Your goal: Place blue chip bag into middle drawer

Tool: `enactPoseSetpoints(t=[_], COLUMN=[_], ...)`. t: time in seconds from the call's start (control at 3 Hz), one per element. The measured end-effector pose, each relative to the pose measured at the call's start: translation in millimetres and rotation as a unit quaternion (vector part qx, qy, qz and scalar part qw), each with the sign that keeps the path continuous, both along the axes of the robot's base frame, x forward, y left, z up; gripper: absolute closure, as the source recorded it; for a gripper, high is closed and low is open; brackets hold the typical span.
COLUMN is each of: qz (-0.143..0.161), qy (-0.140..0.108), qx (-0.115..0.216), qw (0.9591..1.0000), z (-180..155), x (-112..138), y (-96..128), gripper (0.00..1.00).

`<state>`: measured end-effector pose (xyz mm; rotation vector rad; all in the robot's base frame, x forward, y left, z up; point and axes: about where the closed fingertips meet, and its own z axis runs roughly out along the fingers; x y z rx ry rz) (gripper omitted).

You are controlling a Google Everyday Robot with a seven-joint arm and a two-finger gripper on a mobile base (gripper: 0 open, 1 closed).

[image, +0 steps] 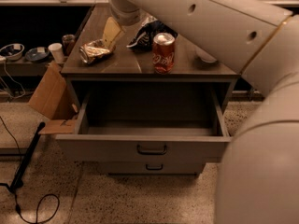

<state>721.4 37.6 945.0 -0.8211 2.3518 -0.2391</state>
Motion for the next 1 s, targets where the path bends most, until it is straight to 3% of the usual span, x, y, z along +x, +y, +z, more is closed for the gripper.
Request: enactPoseSetpoints(t=[1.0], qz=[-0.037], qy=[0.016], qx=[-0.014], qw=[0.9991], z=[-37], x=[51], y=[-16], gripper=[0.0])
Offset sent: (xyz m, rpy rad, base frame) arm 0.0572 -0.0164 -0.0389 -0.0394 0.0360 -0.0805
